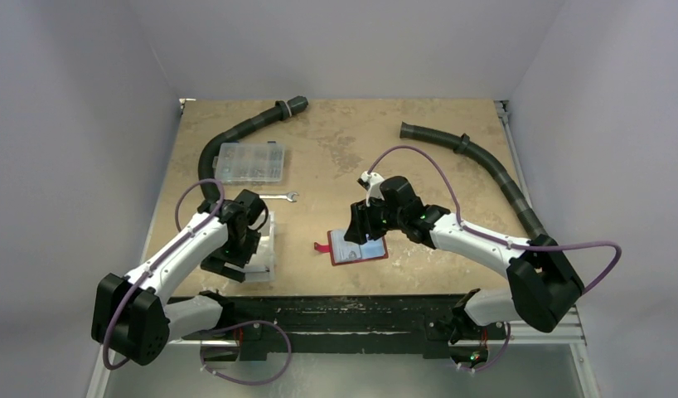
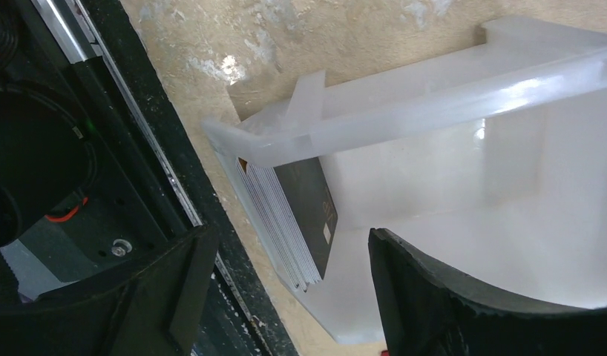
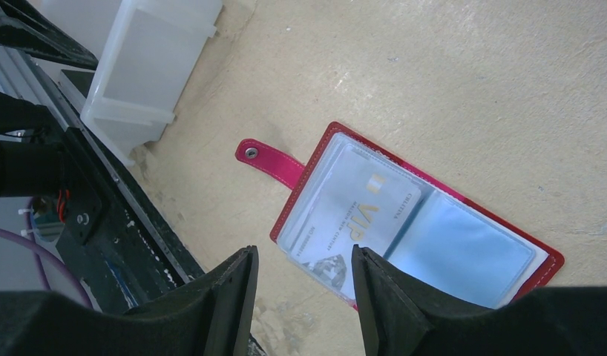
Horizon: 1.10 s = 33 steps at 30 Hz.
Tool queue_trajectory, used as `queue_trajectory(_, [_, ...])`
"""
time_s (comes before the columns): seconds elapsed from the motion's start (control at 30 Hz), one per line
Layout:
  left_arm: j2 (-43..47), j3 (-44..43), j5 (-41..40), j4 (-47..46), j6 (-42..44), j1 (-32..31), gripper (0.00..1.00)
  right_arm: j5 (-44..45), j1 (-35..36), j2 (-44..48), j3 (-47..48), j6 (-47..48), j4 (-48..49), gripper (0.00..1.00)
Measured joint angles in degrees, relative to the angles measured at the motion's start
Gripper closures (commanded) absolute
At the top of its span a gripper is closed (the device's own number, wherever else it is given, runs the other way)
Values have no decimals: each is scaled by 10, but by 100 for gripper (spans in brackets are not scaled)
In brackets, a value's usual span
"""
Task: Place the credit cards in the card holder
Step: Pick up the credit card from the storage box.
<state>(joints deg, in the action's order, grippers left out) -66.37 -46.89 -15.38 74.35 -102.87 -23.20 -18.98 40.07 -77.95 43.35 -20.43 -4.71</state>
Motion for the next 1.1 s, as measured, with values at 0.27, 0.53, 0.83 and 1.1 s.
queue_trajectory(0.27, [-12,37,20,-26,0,0,24,0,0,-1,0,0,0,44])
queue_trajectory(0.53, [-23,44,35,-24,1,0,36,0,0,-1,0,0,0,44])
queue_trajectory(0.83, [-11,44,37,-10,3,1,47,0,0,-4,0,0,2,44])
queue_trajectory(1.1, [6,44,41,-1,5,1,58,0,0,-4,-2,0,9,44])
